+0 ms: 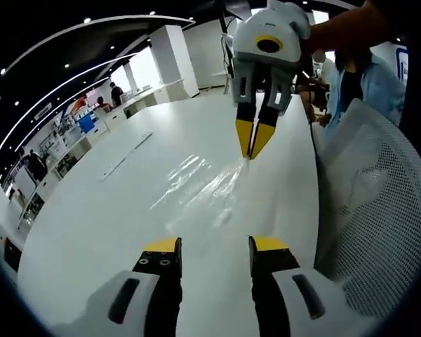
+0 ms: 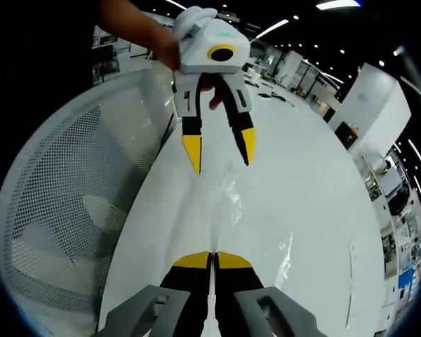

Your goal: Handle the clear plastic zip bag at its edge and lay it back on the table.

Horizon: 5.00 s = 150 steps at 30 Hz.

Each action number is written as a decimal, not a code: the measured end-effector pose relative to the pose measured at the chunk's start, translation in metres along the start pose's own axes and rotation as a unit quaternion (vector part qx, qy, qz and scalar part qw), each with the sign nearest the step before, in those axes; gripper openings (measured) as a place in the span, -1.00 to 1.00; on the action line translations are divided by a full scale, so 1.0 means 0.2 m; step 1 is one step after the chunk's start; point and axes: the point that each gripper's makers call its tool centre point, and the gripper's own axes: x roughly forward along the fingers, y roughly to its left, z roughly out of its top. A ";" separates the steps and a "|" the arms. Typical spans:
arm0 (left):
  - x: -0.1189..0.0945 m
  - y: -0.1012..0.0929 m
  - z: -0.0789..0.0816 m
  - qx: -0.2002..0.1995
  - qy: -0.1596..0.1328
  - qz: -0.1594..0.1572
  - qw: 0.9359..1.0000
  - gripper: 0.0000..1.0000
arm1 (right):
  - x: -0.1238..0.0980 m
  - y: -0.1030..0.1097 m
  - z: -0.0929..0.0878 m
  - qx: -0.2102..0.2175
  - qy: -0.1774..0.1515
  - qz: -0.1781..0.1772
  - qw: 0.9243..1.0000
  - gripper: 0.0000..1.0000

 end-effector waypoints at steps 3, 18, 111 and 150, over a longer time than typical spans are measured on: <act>0.01 -0.01 0.00 0.010 0.002 -0.007 1.000 -0.42 | 0.00 0.00 0.01 -0.001 -0.002 0.000 1.000 -1.00; 0.04 -0.03 -0.04 0.048 0.020 -0.037 0.998 -0.83 | -0.02 0.00 0.03 0.031 -0.029 -0.007 0.999 -1.00; 0.08 -0.15 0.11 0.075 0.025 -0.092 0.993 -1.00 | 0.17 0.00 0.23 0.065 -0.057 -0.003 0.996 -1.00; 0.15 -0.19 0.09 0.065 0.052 -0.114 0.990 -1.00 | 0.17 0.03 0.22 0.066 -0.045 0.006 0.997 -1.00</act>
